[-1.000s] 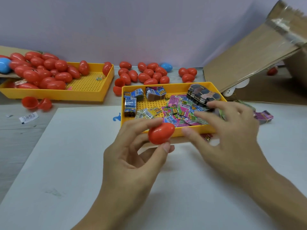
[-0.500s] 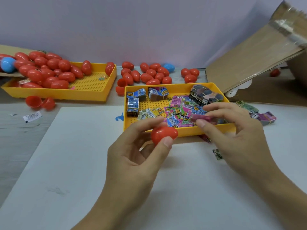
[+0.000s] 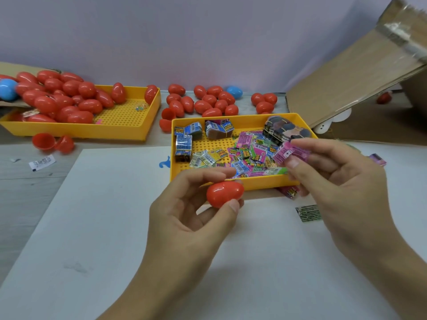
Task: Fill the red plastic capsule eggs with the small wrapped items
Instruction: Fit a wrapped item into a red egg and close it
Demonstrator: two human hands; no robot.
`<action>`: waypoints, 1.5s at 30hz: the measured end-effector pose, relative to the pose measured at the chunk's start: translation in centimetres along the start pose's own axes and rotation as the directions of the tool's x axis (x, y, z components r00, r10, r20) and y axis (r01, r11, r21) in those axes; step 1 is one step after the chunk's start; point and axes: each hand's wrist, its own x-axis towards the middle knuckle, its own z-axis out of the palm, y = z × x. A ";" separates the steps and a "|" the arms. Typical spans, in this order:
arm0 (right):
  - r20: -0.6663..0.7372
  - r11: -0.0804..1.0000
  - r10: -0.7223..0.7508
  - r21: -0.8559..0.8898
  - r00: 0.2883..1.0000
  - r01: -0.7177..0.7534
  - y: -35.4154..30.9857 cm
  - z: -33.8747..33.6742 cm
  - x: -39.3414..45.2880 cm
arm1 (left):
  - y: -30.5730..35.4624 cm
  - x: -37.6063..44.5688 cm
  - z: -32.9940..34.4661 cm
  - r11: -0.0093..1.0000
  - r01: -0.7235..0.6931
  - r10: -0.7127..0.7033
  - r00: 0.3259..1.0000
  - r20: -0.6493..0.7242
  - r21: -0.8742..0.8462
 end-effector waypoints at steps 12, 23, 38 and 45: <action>0.407 0.965 0.070 0.203 0.911 -0.165 -1.4 1.4 -2.4 | 0.5 0.0 0.0 0.992 0.087 -0.096 0.991 0.095 0.094; 0.518 0.953 0.218 0.068 0.827 -0.294 -1.2 1.3 -2.2 | 1.0 0.0 0.3 0.976 -0.041 0.016 0.993 0.114 0.213; 0.421 0.970 0.170 0.089 0.891 -0.227 -1.2 1.1 -1.9 | 0.7 0.5 -0.1 0.957 0.277 -0.253 0.941 0.224 -0.086; 0.469 0.976 0.062 0.154 0.881 -0.151 -1.1 0.9 -2.1 | 0.7 0.4 -0.1 0.948 0.310 -0.280 0.922 0.266 -0.076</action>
